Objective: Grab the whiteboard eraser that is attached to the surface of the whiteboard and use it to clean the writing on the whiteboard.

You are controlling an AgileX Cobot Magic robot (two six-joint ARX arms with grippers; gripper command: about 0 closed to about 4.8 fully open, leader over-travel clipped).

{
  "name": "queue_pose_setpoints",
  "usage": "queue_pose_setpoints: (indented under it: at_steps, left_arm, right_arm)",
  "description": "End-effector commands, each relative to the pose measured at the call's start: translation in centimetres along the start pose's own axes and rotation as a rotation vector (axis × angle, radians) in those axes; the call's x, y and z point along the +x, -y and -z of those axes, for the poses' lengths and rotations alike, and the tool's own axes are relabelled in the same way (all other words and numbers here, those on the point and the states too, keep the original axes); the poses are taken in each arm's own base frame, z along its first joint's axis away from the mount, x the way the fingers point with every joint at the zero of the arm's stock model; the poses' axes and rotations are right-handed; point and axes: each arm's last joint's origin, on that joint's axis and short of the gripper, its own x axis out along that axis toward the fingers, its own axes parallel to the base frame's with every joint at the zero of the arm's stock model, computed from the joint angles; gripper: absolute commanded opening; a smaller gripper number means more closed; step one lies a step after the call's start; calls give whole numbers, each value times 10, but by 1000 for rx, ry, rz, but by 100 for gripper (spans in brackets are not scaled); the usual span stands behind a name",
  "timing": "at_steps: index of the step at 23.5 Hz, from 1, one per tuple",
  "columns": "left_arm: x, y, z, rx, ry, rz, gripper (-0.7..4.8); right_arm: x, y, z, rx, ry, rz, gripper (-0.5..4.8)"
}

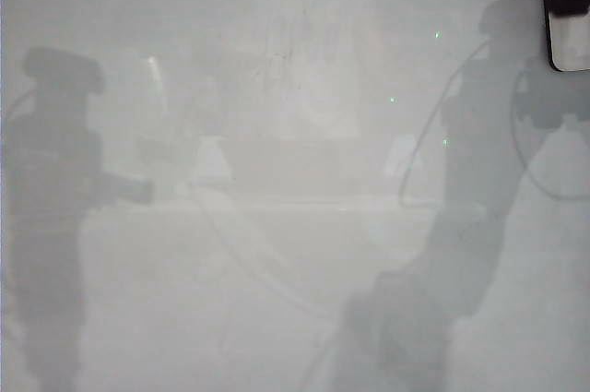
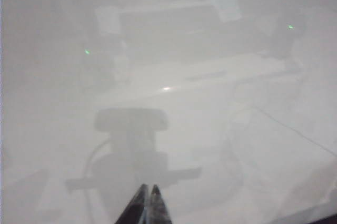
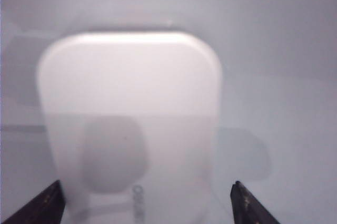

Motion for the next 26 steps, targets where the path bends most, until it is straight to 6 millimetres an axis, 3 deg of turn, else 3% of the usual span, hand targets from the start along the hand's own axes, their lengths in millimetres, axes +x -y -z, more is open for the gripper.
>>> queue_pose_setpoints:
  at_steps: [1, 3, 5, 8, 9, 10, 17, 22, 26]
  left_arm:
    - [7, -3, -8, 17, 48, -10, -6]
    - [13, -5, -9, 18, 54, -11, -6]
    - [20, -7, -11, 19, 58, -11, -5]
    - [29, -10, -13, 14, 68, -13, -6]
    - [36, -11, -13, 13, 63, -12, -6]
    - [39, -12, -13, 12, 61, -12, -5]
    - [55, -17, -13, 13, 67, -35, -5]
    - [61, -19, -8, -31, 161, -51, -6]
    - [67, -20, 15, -65, 155, -98, -6]
  right_arm:
    - [-21, 6, -13, -1, -11, -2, 422]
    - [-38, 10, -22, 4, 0, -6, 412]
    - [-56, 14, -29, 21, 17, -15, 343]
    - [-88, 20, -39, 64, 61, -49, 120]
    - [-108, 25, -44, 86, 105, -88, 14]
    - [-117, 27, -46, 89, 126, -98, -8]
    - [-158, 37, -42, 160, 167, -105, -6]
    - [-170, 39, -30, 237, 81, -115, -6]
    - [-172, 38, -18, 225, 44, -117, -6]
